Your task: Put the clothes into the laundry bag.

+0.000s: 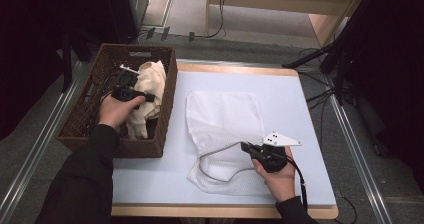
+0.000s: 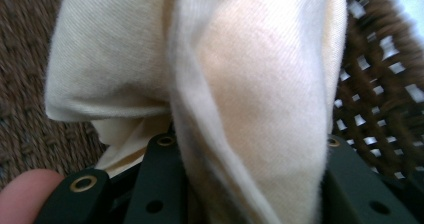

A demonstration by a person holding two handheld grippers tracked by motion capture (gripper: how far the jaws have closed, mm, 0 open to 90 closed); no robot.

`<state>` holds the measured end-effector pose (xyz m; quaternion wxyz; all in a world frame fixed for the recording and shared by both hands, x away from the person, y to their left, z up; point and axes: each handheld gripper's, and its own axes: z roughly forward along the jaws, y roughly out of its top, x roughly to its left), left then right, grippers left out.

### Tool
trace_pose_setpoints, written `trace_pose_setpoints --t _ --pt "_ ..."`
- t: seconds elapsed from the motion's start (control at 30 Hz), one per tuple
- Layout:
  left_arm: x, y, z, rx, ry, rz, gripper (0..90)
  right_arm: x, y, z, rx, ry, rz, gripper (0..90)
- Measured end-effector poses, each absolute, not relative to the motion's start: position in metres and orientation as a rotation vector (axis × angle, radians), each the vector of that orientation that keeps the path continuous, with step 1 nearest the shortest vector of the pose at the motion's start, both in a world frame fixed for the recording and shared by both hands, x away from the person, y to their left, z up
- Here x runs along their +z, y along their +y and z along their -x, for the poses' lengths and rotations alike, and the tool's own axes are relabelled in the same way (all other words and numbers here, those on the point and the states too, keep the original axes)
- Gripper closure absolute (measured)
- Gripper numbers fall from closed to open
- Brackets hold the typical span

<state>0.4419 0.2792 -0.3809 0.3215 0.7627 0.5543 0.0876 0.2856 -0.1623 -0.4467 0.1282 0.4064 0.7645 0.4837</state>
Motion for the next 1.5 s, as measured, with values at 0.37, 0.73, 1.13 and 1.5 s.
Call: trace_pose_setpoints --t 0.37,0.73,1.13,1.5 --pt "-0.357 0.279 -0.431 0.235 1.416 -1.839 65.7 -0.447 -0.163 -0.286 1.409 2.224 -1.181 88.3" --pt "-0.342 0.271 -0.418 0.225 1.307 -1.775 65.6 -0.448 -0.162 -0.286 1.407 2.228 -1.180 88.3" --pt "-0.328 0.229 -0.400 0.212 1.194 -1.823 65.8 -0.448 -0.163 -0.287 1.406 2.223 -1.180 88.3" --pt "-0.322 0.184 -0.374 0.120 1.043 -1.898 65.8 -0.448 -0.162 -0.287 1.409 2.223 -1.183 88.3"
